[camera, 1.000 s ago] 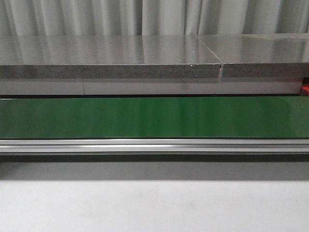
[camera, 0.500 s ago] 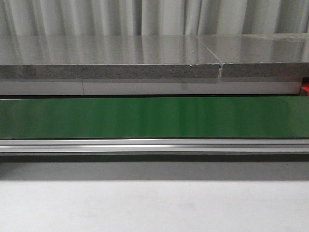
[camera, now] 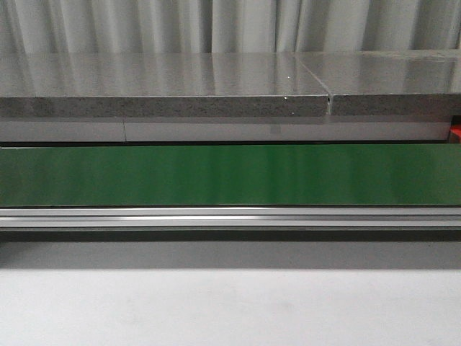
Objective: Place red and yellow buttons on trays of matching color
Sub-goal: 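Lower the left gripper onto the last red push button beside the belt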
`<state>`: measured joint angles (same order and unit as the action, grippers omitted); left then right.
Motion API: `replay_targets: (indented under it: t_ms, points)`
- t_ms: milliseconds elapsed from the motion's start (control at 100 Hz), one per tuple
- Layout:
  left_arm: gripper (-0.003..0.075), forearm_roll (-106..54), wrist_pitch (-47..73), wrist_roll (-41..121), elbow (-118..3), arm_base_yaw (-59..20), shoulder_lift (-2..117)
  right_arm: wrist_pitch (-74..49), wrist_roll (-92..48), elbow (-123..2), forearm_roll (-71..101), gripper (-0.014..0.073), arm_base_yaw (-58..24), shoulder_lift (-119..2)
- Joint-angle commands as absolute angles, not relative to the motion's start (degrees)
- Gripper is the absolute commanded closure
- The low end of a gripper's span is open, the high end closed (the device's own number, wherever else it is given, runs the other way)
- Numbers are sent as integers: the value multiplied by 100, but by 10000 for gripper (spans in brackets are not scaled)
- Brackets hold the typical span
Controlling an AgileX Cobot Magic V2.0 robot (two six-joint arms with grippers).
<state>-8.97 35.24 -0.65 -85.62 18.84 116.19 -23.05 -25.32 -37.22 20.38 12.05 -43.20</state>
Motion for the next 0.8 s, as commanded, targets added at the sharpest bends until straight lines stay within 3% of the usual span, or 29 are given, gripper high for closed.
replay_targets:
  t_ms: [0,190,790]
  points:
    - [574,-1048,3466,-131,-8744,1893,11292,-1893,-2599,-3864,2121,662,1202,-4285]
    - [740,-1201,3528,-131,-8744,1893,10950,-1893,-2599,-3864,2121,662,1202,-4285]
    - [739,-1137,4517,493,-8541,1329,8922,-1893,-2599,-3864,2121,662,1202,-4285]
